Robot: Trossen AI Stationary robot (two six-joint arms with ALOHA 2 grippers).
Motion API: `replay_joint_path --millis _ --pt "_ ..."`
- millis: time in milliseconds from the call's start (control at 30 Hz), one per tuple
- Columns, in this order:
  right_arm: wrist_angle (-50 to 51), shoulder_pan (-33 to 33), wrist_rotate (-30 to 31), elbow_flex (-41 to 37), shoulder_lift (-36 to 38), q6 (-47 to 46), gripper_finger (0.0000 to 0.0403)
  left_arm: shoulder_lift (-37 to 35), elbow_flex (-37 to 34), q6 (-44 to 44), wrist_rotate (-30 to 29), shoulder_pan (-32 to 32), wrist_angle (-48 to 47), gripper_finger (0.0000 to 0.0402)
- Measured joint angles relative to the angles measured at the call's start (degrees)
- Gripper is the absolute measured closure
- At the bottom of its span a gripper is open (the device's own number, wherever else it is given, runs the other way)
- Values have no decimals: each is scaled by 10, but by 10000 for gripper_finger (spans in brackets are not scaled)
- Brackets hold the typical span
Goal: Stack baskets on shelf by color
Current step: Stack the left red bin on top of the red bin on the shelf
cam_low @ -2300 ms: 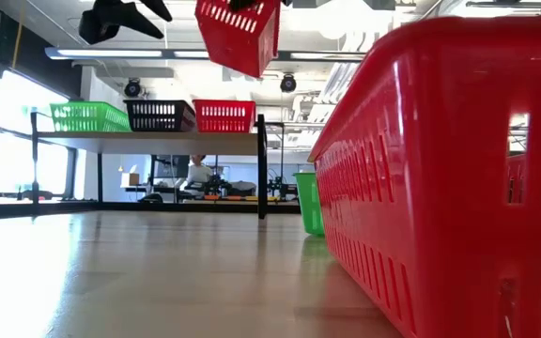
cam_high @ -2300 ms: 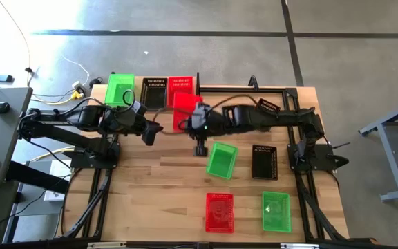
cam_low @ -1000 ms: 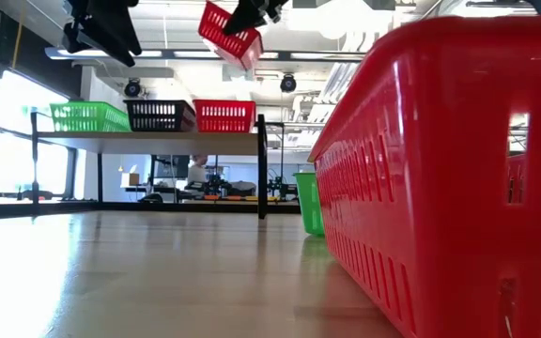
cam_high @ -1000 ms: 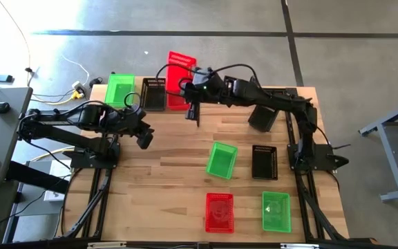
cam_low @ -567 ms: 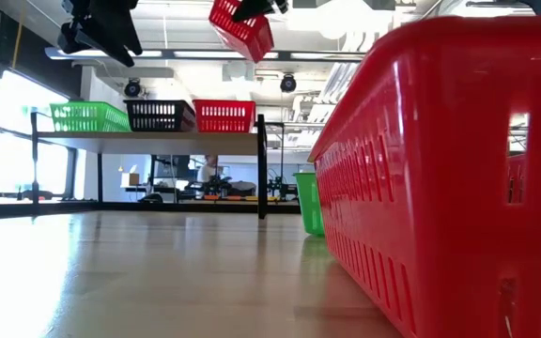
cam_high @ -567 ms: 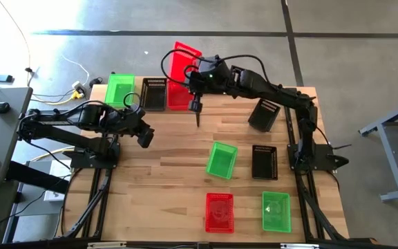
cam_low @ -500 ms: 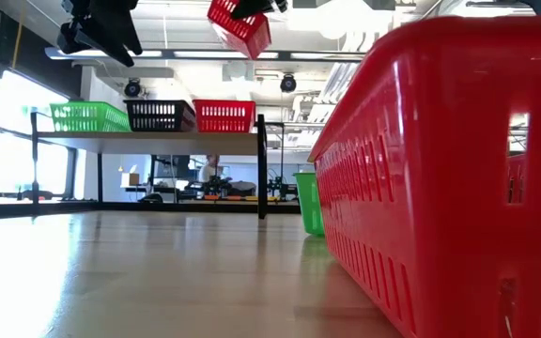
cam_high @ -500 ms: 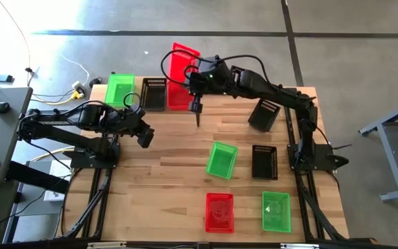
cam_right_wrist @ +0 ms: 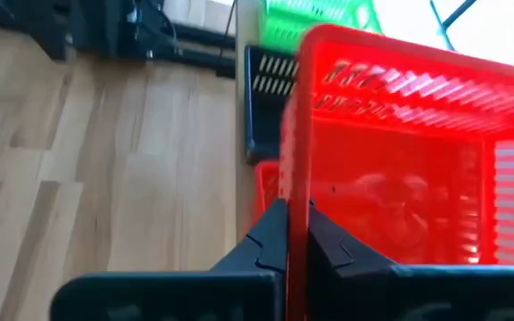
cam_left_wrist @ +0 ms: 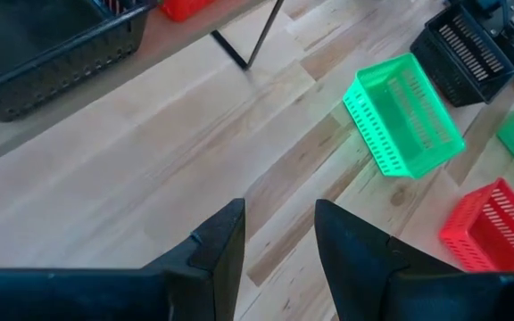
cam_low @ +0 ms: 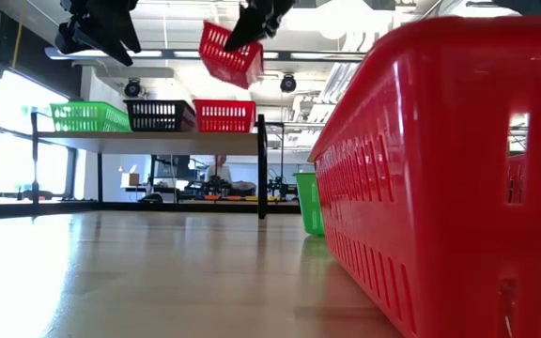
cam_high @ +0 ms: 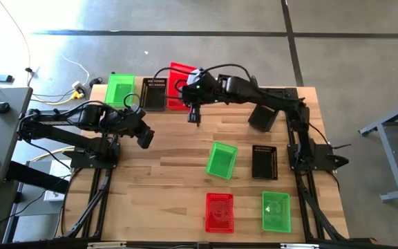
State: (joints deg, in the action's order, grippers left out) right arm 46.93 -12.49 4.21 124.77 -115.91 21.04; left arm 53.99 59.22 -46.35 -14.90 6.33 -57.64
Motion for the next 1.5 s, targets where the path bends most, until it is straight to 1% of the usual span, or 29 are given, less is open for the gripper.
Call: replay_joint_path --millis 300,500,600,767,1033,1300,1433,1500 --pt "9 -9 0 0 -34 24 403 0 0 0 7 0 0 275" --pt "26 -18 -2 0 -43 41 403 0 0 0 8 0 0 275" --pt "23 -22 -4 0 -42 41 403 0 0 0 8 0 0 275" --pt "25 -26 -28 0 -47 41 403 0 0 0 8 0 0 275" --pt "35 -26 -24 0 -66 45 403 0 0 0 8 0 -1 275" --pt "30 -26 -23 0 -66 45 403 0 0 0 8 0 -1 275" --pt "30 -26 -22 0 -66 28 403 0 0 0 7 0 -1 275" --pt "30 -26 -11 0 -66 18 402 0 0 0 7 0 -1 275"
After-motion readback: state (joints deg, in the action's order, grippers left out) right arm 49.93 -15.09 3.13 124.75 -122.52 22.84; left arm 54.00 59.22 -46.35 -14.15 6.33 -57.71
